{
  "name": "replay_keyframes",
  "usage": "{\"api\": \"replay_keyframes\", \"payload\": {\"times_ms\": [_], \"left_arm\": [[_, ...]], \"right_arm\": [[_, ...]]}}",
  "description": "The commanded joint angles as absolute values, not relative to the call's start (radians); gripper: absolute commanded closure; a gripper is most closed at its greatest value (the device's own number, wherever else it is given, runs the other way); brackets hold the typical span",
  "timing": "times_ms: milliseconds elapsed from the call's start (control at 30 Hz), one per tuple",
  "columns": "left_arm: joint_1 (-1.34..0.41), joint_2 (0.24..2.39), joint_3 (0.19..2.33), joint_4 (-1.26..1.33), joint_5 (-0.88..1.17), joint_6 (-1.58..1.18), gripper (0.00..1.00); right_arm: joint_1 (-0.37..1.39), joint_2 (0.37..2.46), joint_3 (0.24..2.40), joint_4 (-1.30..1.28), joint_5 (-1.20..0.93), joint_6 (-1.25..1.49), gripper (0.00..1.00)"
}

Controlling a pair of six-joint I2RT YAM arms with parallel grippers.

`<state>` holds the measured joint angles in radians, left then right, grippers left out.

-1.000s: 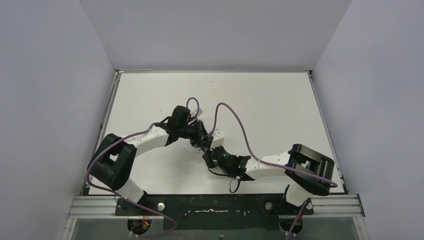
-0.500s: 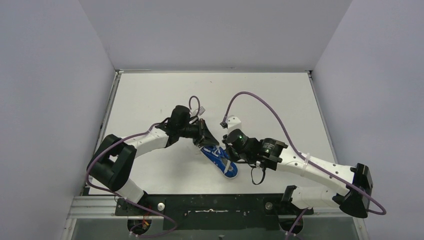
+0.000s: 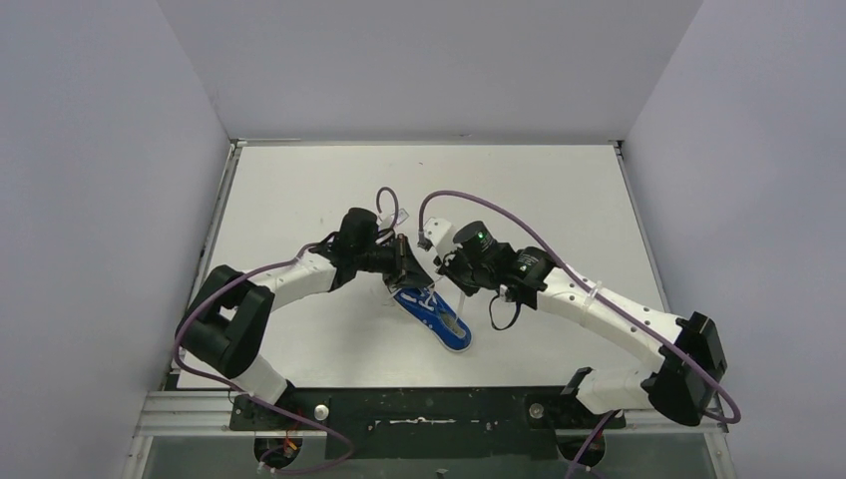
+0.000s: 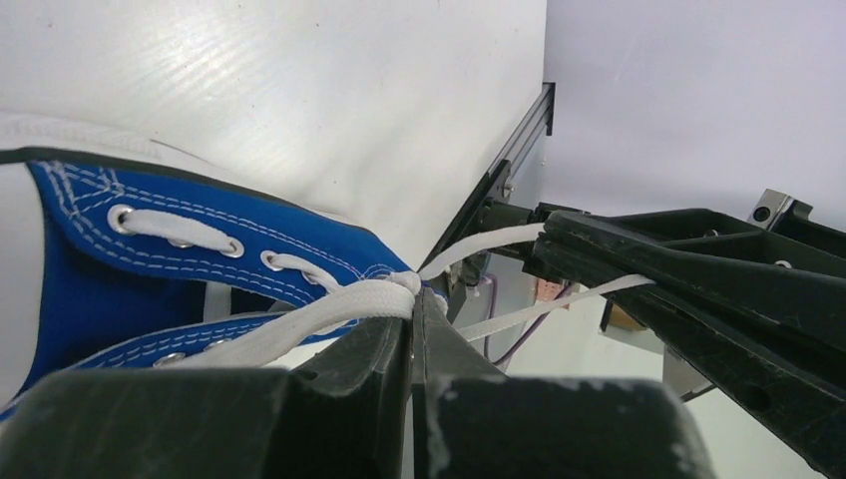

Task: Tie the shoes

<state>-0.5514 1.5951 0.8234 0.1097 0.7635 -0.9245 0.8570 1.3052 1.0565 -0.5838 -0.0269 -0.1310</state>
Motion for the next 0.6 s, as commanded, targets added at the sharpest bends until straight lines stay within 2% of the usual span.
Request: {"api": "replay_keyframes", "payload": {"times_ms": [0, 133, 267, 433, 567], "left_arm": [[-0.538, 1.621, 0.871, 0.098, 0.805, -0.835, 1.0], [-0.532, 1.628, 0.893, 0.059, 0.831, -0.784, 1.0], [-0.522, 1.63, 0.904, 0.013, 0.827, -0.728, 1.0], [-0.508, 1.651, 0.914, 0.026, 0.828, -0.727, 1.0], [-0.507, 1.668, 0.924, 0.028, 0.825, -0.717, 1.0]], "right_arm": [[0.827, 1.218, 0.949, -0.285, 0.014, -0.387, 0.98], [0.762, 1.236, 0.871, -0.063, -0.136, -0.356, 1.0], [0.672, 1.341, 0.937, -0.08, -0.325, -0.223, 1.0], [0.655, 1.325, 1.017, -0.197, -0.338, -0.183, 0.97], [0.665, 1.32, 1.126, -0.391, -0.219, -0.269, 0.94]]}}
